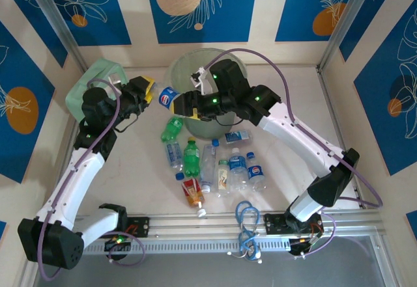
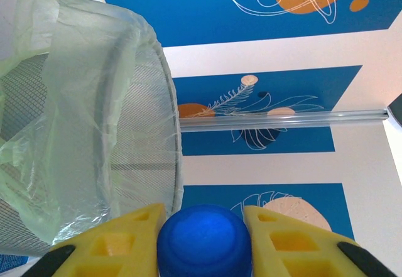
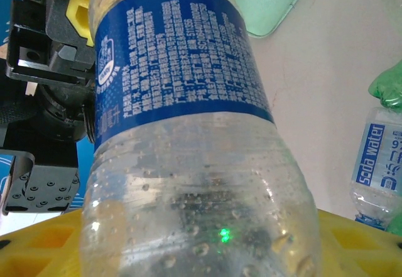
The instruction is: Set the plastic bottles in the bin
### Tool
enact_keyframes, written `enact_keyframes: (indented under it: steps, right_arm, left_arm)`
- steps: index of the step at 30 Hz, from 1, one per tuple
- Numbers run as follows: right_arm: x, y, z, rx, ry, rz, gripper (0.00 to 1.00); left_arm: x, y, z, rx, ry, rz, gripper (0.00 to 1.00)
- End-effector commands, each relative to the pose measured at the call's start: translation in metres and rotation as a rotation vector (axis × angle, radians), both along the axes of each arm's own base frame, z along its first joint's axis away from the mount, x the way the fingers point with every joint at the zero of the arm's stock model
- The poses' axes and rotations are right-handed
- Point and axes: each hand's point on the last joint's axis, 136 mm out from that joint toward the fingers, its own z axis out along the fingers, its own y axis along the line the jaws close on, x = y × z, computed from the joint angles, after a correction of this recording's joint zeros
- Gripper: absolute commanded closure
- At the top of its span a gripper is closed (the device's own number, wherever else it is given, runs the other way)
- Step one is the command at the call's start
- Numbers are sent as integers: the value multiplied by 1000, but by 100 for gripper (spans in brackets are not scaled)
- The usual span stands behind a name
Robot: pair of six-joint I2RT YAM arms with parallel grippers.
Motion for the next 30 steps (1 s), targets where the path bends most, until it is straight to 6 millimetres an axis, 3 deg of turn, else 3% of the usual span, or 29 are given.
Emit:
enact_keyframes:
  steps: [1,5,8,10,13,20,25,30]
  right_arm:
    - [4,0,11,22,-16,0,40]
    - [6,-2,11,21,-17,-7,44]
    - [7,-3,13,23,-22,-9,45]
    - [7,-4,13,22,-27,-10,46]
    - [8,-5,14,20,-31,-15,46]
    - [28,-21,24,18,-53,-79,46]
    - [57,-43,28,26,-38,-164,46]
    - [93,-69,15,3,24,-254,46]
  left_arm:
    - [-6,1,10,-4,-46,-13,69]
    - [-7,1,9,2,-46,-16,68]
    - [-8,1,8,9,-42,-15,62]
    - [-8,2,7,19,-43,-9,47]
    - [-11,2,6,62,-48,-11,1]
    - [-23,11,10,294,-78,1,0]
    - [-31,17,-2,409,-67,3,0]
    - [-37,16,-20,444,-47,-26,0]
